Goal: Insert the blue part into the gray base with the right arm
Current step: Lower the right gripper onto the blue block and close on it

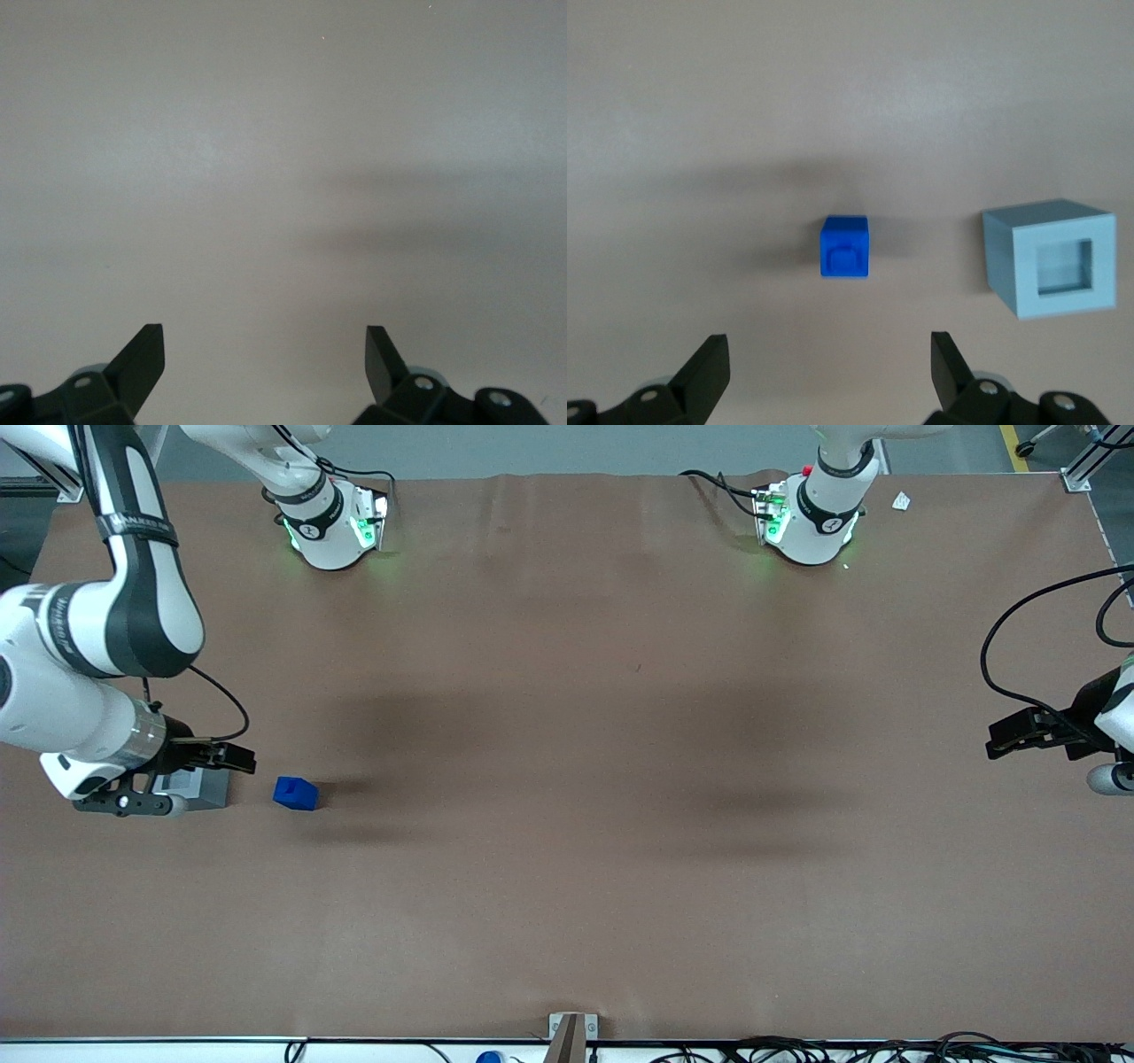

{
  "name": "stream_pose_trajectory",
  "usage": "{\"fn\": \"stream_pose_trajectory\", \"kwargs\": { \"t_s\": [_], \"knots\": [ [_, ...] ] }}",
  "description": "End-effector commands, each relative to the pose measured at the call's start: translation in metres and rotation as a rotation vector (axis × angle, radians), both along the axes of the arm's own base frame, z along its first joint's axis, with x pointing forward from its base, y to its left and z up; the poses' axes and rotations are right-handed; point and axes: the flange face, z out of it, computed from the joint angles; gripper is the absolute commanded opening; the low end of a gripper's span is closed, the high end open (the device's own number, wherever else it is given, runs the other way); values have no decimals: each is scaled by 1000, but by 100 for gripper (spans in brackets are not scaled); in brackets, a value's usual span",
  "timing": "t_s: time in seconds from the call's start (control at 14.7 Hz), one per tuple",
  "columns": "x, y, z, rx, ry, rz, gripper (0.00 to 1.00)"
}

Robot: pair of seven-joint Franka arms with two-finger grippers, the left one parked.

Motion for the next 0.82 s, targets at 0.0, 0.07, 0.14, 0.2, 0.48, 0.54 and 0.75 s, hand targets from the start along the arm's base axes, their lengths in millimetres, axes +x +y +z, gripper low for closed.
{"fn": "stream_pose_trajectory", "kwargs": {
  "t_s": [0.0, 0.07, 0.14, 0.2, 0.48, 0.54, 0.75],
  "knots": [
    [-6, 3, -43, -1, -14, -12, 100],
    [-4, 3, -57, -2, -7, -13, 100],
    [-3, 3, -65, -2, -8, -13, 100],
    [-2, 3, -74, -3, -11, -14, 100],
    [-11, 3, -115, -5, -49, -17, 100],
    [-14, 3, -123, -4, -52, -18, 100],
    [-17, 1, -139, -3, -46, -24, 100]
  ]
}}
